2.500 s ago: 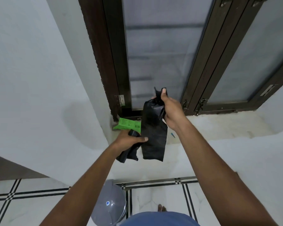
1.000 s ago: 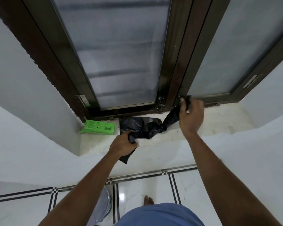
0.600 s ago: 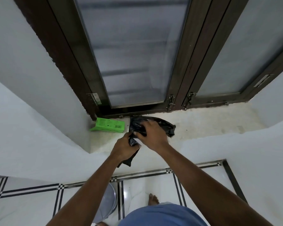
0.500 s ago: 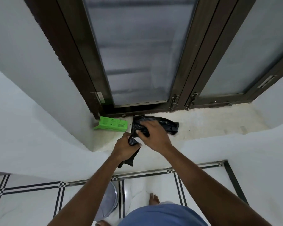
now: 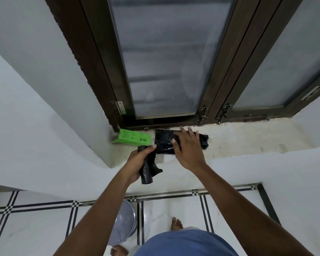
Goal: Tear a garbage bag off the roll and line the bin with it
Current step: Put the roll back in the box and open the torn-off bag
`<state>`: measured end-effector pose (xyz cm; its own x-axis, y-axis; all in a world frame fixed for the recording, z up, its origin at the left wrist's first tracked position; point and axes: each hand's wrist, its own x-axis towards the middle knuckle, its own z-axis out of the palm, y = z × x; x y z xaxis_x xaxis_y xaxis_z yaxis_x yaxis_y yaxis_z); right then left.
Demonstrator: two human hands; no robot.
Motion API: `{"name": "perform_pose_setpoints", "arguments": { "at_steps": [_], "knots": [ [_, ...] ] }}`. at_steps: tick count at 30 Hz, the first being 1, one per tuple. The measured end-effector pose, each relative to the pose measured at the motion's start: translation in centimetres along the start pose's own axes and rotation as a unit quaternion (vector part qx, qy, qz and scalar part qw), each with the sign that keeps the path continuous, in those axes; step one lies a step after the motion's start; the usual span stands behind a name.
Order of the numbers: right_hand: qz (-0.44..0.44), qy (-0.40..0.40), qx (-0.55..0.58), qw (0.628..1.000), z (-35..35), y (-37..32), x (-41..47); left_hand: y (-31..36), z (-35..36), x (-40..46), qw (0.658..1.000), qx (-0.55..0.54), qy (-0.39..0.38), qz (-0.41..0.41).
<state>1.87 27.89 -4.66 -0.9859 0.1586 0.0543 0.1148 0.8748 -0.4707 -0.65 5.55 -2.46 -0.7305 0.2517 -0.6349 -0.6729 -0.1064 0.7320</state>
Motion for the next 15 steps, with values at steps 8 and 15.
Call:
{"name": "perform_pose_setpoints", "arguments": {
  "at_steps": [8,15],
  "knots": [
    [0.118,-0.150,0.438,0.878,-1.6,-8.4,-3.9,3.7,1.0,-2.1,0.995,0.020,0.011,0.097],
    [0.112,-0.034,0.474,0.873,-1.8,-9.4,-4.2,6.0,-0.3,-3.1,0.989,0.065,0.042,0.123]
  ]
}}
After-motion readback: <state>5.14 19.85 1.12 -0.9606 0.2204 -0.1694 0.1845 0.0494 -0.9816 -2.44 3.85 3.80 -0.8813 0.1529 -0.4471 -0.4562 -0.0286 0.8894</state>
